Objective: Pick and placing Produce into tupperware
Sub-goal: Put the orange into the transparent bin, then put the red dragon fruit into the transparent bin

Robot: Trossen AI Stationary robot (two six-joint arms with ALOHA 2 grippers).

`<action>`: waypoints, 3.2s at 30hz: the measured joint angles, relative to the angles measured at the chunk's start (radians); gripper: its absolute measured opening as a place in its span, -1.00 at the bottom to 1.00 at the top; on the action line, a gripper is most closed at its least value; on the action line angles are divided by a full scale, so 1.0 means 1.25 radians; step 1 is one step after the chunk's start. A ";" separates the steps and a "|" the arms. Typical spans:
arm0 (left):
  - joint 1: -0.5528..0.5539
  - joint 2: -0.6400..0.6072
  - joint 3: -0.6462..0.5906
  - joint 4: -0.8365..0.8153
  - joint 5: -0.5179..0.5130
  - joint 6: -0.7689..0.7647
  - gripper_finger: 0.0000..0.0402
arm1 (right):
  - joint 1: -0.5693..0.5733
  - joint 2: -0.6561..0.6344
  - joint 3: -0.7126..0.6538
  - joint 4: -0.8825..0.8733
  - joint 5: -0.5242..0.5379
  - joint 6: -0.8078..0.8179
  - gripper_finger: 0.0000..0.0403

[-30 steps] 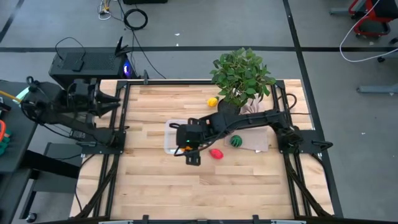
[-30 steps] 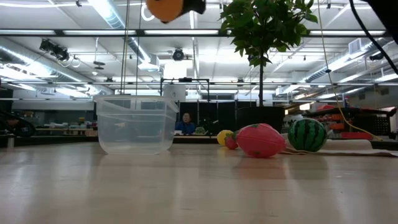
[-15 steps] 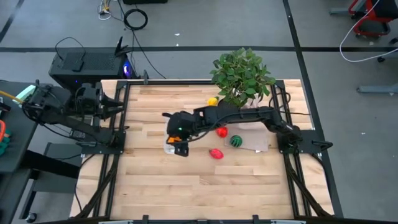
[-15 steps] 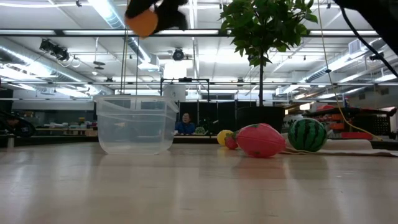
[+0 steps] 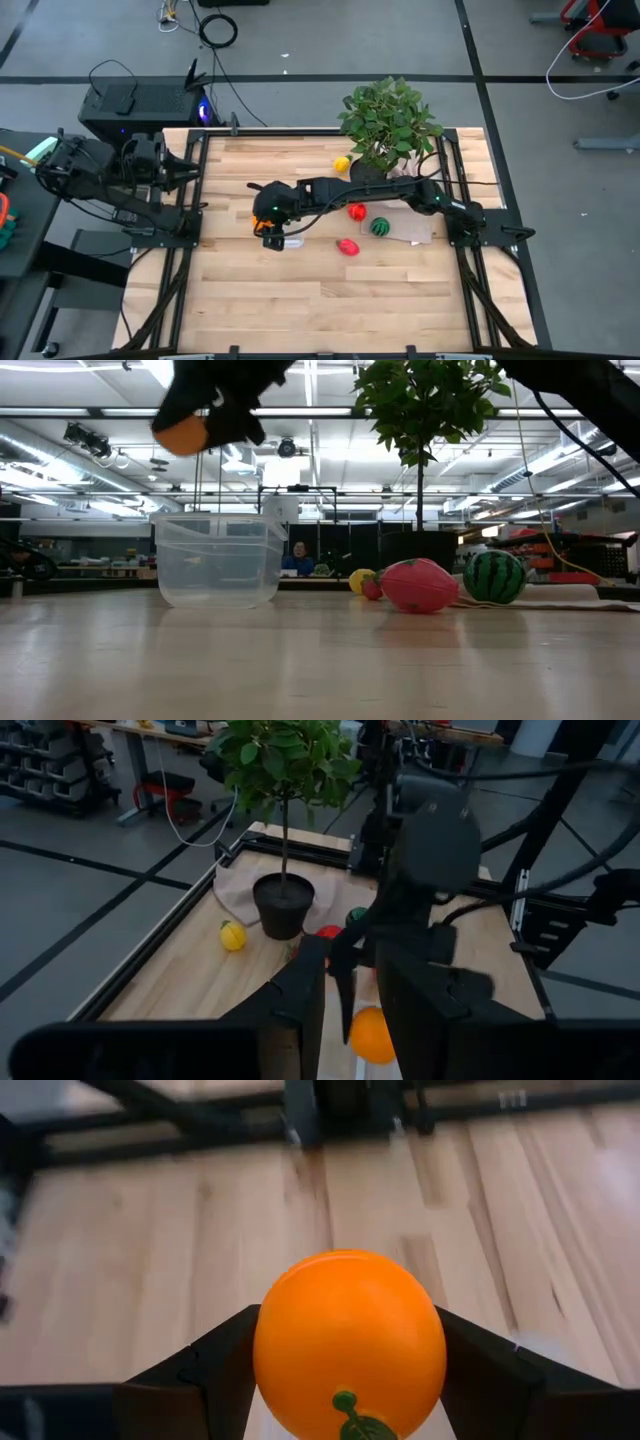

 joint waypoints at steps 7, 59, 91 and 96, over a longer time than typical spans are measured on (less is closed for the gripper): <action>0.000 0.000 0.000 -0.006 0.000 0.001 -0.50 | -0.022 0.010 0.000 -0.107 0.003 0.062 0.29; 0.000 0.000 0.000 -0.038 0.000 -0.020 -0.50 | -0.006 0.057 -0.005 -0.259 -0.057 0.014 0.34; 0.000 0.000 0.000 -0.038 0.000 -0.020 -0.50 | -0.006 0.057 -0.005 -0.268 -0.045 0.012 0.45; 0.000 0.000 0.000 -0.038 0.001 -0.020 -0.50 | -0.007 0.043 -0.003 -0.288 -0.039 0.011 0.45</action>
